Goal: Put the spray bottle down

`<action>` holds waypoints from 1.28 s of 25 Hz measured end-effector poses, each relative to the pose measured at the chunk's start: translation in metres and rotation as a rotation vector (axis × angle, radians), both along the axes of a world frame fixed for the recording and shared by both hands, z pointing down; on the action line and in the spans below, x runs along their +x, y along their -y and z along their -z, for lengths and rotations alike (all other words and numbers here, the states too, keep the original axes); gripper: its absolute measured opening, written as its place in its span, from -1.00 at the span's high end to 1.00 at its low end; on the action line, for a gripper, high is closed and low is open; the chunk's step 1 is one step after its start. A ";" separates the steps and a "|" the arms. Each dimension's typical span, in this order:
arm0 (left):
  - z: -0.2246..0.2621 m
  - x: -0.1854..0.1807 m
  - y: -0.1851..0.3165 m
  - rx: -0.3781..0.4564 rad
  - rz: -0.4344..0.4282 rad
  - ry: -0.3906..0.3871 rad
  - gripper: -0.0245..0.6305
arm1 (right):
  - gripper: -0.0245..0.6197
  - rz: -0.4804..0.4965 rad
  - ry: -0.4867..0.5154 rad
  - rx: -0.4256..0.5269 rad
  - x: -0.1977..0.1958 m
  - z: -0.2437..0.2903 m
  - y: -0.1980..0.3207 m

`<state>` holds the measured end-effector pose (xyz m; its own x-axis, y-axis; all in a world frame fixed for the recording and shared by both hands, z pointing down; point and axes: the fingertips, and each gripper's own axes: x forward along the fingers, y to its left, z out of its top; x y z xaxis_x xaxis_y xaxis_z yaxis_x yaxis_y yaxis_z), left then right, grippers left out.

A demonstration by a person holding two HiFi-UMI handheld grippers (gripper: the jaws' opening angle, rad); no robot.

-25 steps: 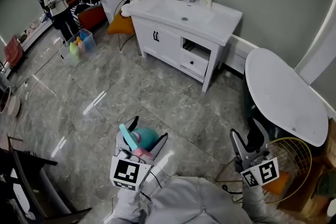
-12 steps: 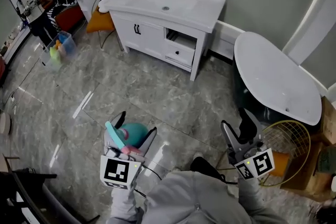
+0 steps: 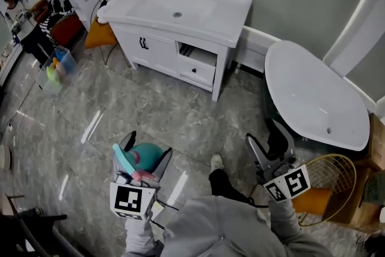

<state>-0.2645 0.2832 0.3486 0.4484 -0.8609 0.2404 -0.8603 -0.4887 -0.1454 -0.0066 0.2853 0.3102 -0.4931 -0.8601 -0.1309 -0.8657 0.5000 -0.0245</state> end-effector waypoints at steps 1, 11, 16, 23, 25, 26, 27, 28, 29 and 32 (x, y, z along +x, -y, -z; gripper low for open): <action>-0.002 0.005 0.018 -0.003 0.002 0.000 -0.46 | 0.08 0.002 0.001 -0.003 0.005 0.000 0.019; 0.015 0.082 0.208 0.019 -0.018 0.005 -0.46 | 0.08 0.050 0.031 0.025 0.066 0.023 0.200; 0.024 0.114 0.277 0.035 -0.068 0.004 -0.46 | 0.08 0.028 0.041 0.033 0.089 0.028 0.254; 0.025 0.139 0.387 0.051 -0.168 -0.018 -0.46 | 0.08 -0.054 0.030 0.022 0.104 0.026 0.321; 0.021 0.153 0.426 0.047 -0.212 -0.020 -0.46 | 0.08 -0.089 0.026 0.020 0.110 0.025 0.348; 0.017 0.162 0.446 0.041 -0.241 -0.018 -0.46 | 0.08 -0.115 0.025 0.018 0.114 0.025 0.361; 0.014 0.171 0.466 0.039 -0.273 -0.016 -0.46 | 0.08 -0.142 0.024 0.016 0.117 0.026 0.373; 0.011 0.180 0.486 0.040 -0.303 -0.013 -0.46 | 0.08 -0.166 0.023 0.015 0.119 0.026 0.385; 0.007 0.189 0.507 0.041 -0.329 -0.008 -0.46 | 0.08 -0.186 0.021 0.016 0.120 0.028 0.398; -0.006 0.215 0.565 0.033 -0.396 -0.001 -0.46 | 0.08 -0.243 0.023 0.015 0.125 0.029 0.436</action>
